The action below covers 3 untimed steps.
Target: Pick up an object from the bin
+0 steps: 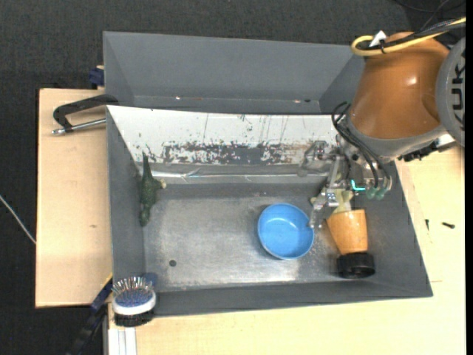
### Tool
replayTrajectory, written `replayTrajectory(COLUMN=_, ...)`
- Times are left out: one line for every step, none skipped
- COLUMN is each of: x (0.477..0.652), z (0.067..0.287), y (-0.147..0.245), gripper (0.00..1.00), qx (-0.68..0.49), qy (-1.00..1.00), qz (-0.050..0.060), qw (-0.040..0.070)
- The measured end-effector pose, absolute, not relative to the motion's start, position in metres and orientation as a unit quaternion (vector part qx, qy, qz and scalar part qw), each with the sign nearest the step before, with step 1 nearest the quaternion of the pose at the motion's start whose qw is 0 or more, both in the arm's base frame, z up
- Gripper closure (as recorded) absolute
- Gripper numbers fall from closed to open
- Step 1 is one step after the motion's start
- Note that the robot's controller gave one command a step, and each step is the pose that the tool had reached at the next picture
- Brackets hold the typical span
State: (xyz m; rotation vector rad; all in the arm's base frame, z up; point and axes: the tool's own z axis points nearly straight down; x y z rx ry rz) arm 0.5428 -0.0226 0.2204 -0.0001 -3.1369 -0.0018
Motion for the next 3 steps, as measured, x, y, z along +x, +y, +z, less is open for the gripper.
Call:
replayTrajectory(x=0.527, z=0.074, y=-0.027, gripper=0.00, qx=0.263, qy=-0.965, qz=-0.001, qw=-0.002)
replayTrajectory(x=0.527, z=0.076, y=-0.028, gripper=1.00, qx=0.264, qy=-0.965, qz=0.000, qw=-0.001)
replayTrajectory(x=0.534, z=0.217, y=-0.076, gripper=1.00, qx=0.316, qy=-0.949, qz=0.003, qw=-0.006)
